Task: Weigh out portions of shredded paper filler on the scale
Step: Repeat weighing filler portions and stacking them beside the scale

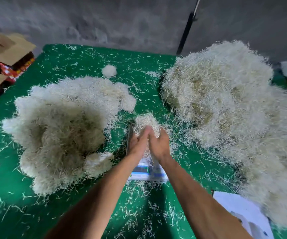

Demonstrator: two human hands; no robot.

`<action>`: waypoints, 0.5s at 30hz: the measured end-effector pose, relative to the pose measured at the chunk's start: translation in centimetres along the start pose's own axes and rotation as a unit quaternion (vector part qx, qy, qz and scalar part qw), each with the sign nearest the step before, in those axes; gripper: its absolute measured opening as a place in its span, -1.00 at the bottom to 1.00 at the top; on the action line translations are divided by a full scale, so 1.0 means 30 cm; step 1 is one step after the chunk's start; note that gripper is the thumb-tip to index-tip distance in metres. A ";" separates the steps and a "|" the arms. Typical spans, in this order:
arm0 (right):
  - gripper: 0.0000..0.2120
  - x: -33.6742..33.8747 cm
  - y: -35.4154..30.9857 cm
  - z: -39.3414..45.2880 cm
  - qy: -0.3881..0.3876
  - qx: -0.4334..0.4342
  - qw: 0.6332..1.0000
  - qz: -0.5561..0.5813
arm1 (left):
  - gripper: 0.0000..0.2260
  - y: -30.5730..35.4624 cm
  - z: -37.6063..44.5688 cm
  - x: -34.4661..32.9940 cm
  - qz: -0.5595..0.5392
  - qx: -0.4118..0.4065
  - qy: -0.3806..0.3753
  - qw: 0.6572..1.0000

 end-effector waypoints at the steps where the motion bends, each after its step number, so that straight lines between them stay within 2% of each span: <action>1: -0.12 0.016 -0.023 -0.009 -0.009 -0.010 0.999 0.037 | 0.06 0.012 0.006 -0.004 -0.035 -0.005 0.017 0.999; 4: -0.06 0.081 -0.087 -0.013 -0.056 -0.023 0.990 0.125 | 0.12 0.055 0.032 -0.025 -0.086 0.019 0.038 0.995; 6: -0.16 0.133 -0.108 0.000 -0.058 -0.030 0.992 0.109 | 0.06 0.082 0.033 -0.047 -0.074 0.022 0.049 0.996; 8: -0.35 0.188 -0.120 0.017 -0.029 -0.040 0.995 0.081 | -0.09 0.120 0.015 -0.068 -0.019 0.010 0.068 0.997; 10: -0.45 0.234 -0.132 0.041 0.004 -0.064 0.995 0.073 | -0.40 0.160 -0.012 -0.087 0.031 -0.018 0.085 0.996; 13: -0.63 0.340 -0.148 0.107 0.053 -0.134 0.981 0.131 | -0.47 0.191 -0.070 -0.128 0.051 -0.069 0.079 0.993; 15: -0.54 0.461 -0.139 0.170 0.110 -0.187 0.965 0.151 | -0.51 0.176 -0.107 -0.134 0.075 -0.103 0.072 0.989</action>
Point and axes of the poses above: each hand's wrist, its own z-axis towards the middle knuckle, its own x-axis out of the back of the hand, y = z × x, the point moved 2 cm from there along z, towards the middle knuckle, and after that the axes turned 11 degrees about -x, right-handed, at the moved point
